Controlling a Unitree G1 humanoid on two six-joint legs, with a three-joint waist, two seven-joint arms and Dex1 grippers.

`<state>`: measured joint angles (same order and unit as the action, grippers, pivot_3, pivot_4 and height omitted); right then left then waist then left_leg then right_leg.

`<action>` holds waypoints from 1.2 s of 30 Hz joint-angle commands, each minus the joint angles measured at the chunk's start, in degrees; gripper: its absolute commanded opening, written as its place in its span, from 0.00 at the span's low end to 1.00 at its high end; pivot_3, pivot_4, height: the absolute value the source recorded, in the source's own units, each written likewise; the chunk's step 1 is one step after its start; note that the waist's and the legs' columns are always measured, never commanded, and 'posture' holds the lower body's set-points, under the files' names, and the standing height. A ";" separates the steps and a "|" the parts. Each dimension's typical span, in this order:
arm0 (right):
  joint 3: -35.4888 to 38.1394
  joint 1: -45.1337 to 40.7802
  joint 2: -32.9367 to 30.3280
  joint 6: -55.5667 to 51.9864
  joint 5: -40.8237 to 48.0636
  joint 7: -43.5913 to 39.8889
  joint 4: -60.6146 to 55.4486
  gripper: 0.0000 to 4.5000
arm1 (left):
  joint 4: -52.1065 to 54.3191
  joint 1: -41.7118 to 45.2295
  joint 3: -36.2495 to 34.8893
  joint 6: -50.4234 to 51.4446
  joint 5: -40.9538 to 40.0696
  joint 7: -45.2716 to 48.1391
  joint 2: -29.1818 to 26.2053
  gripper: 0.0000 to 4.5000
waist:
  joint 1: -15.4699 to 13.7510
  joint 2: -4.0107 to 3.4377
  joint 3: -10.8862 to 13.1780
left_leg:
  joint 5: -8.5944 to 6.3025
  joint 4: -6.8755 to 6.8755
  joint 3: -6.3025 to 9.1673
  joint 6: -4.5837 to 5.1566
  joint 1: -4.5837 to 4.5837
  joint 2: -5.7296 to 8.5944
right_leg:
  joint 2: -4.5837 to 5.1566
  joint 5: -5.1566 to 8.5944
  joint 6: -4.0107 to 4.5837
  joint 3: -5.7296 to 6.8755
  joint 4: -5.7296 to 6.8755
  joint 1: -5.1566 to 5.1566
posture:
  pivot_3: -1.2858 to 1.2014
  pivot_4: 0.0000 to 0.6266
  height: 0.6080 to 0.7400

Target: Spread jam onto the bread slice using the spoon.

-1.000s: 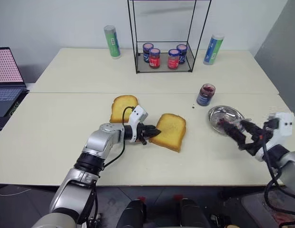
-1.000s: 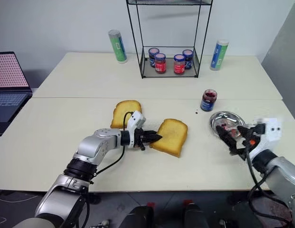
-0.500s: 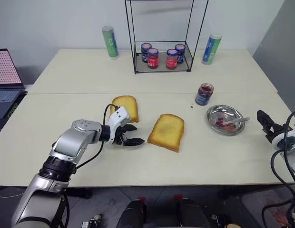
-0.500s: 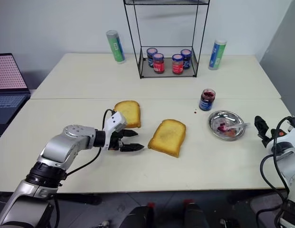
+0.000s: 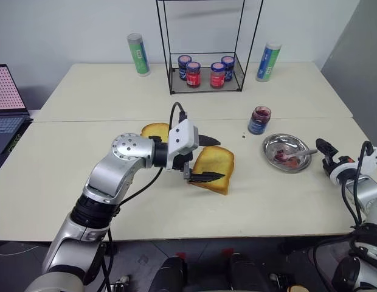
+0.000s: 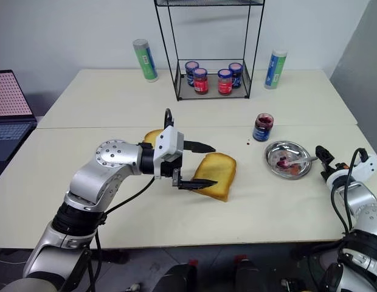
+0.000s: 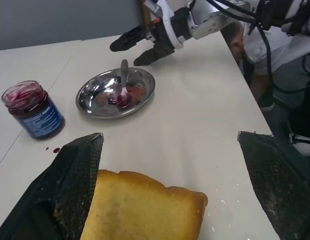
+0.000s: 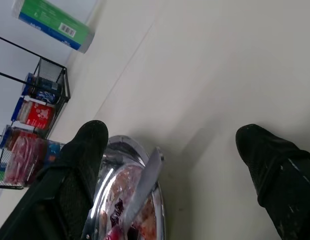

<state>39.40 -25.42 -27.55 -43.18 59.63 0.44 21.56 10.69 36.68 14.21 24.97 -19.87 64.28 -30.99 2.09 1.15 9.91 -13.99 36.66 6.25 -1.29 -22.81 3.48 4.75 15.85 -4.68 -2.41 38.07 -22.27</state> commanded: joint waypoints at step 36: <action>0.73 -2.04 2.53 -0.91 -1.80 -3.47 1.69 0.01 | 1.07 2.67 -0.81 2.10 -1.36 -1.16 2.59 1.00 | 0.21 -0.02 -0.01 | -0.01 0.05 0.05 0.01 -0.02 -0.02 | -0.04 0.00 0.00 0.01 -0.01 0.03 | 0.52 0.24 1.00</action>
<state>40.40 -28.28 -24.17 -44.34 59.52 -3.17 24.09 10.44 38.35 14.34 27.18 -20.17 63.20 -28.79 2.30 1.13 9.90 -14.00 36.71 6.29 -1.27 -22.82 3.46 4.71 15.85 -4.69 -2.40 38.07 -22.24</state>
